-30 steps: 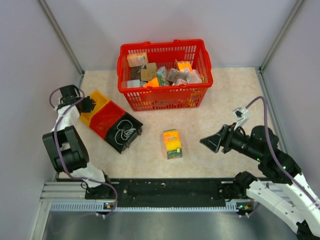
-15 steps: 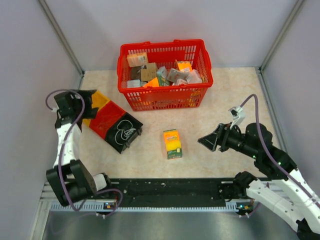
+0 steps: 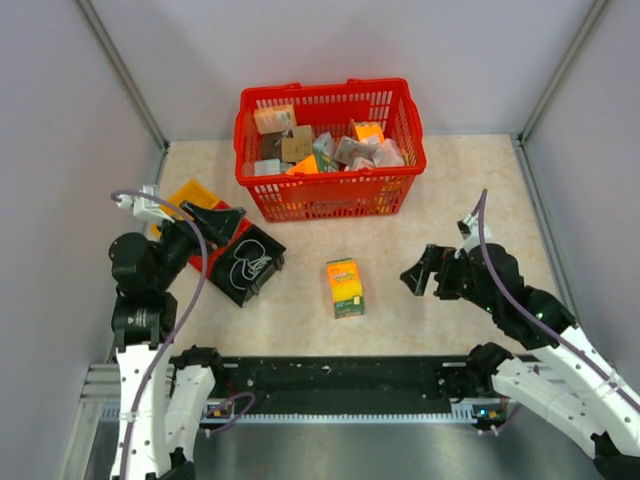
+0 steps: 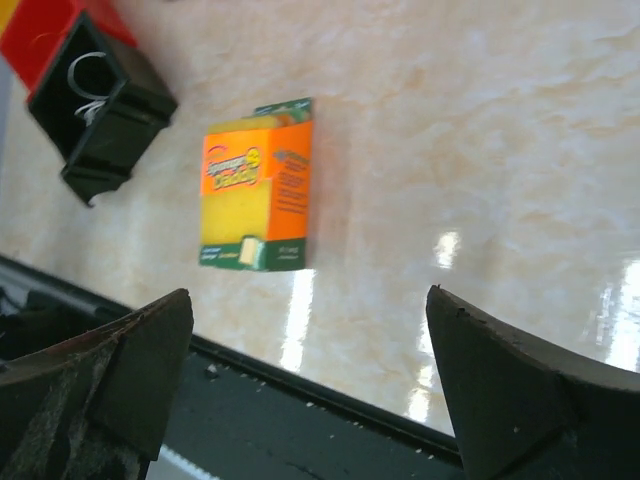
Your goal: Untangle the cables
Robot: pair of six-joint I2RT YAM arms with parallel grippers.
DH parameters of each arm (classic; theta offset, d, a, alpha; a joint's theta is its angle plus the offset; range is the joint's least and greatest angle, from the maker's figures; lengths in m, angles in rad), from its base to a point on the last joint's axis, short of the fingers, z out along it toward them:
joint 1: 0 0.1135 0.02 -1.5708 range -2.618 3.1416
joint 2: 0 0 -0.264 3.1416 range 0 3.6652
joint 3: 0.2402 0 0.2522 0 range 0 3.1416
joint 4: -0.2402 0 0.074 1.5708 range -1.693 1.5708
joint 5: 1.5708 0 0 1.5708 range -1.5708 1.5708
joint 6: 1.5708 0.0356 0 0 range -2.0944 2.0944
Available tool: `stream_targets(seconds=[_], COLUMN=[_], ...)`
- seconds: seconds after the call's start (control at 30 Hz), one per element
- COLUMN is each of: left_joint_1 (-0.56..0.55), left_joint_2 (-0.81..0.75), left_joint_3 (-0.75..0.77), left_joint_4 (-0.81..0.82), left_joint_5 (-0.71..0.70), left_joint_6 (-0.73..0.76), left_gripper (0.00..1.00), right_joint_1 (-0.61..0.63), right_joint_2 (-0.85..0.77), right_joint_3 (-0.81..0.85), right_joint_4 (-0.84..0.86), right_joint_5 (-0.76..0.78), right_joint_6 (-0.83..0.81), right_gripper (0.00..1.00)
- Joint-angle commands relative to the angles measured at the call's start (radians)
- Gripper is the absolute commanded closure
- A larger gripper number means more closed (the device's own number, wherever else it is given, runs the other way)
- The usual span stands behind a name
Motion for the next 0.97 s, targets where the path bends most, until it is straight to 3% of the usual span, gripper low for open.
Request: stream_targets(seconds=[0.0,0.07,0.17,0.37,0.53,0.73,0.93], left_joint_1=[-0.05,-0.114,-0.258,-0.638,-0.86,-0.897,-0.897], left_joint_2=[0.028,0.048,0.088,0.177,0.226,0.182,0.016], left_joint_3=[0.081,0.086,0.11,0.16,0.219,0.339,0.305], left_joint_4=[0.251,0.421,0.531,0.44,0.344,0.284,0.434], left_joint_5=[0.324,0.403,0.417,0.239,0.047,-0.017,-0.112], left_joint_6=[0.112,0.033,0.015,0.214,0.385,0.436,0.471], left_gripper=[0.02,0.01,0.01,0.01,0.01,0.01,0.01], right_joint_1=[0.01,0.01,0.01,0.01,0.012,0.013,0.013], right_joint_2=[0.002,-0.001,-0.036,-0.214,-0.37,-0.513,-0.553], right_joint_3=[0.036,0.076,0.131,0.148,0.174,0.231,0.311], right_joint_4=[-0.071,-0.097,-0.138,-0.132,-0.079,0.052,0.133], right_joint_5=[0.249,0.298,0.402,0.51,0.536,0.418,0.274], right_joint_6=[-0.025,-0.05,-0.061,-0.059,-0.106,-0.241,-0.349], right_gripper=[0.01,0.01,0.01,0.01,0.01,0.01,0.01])
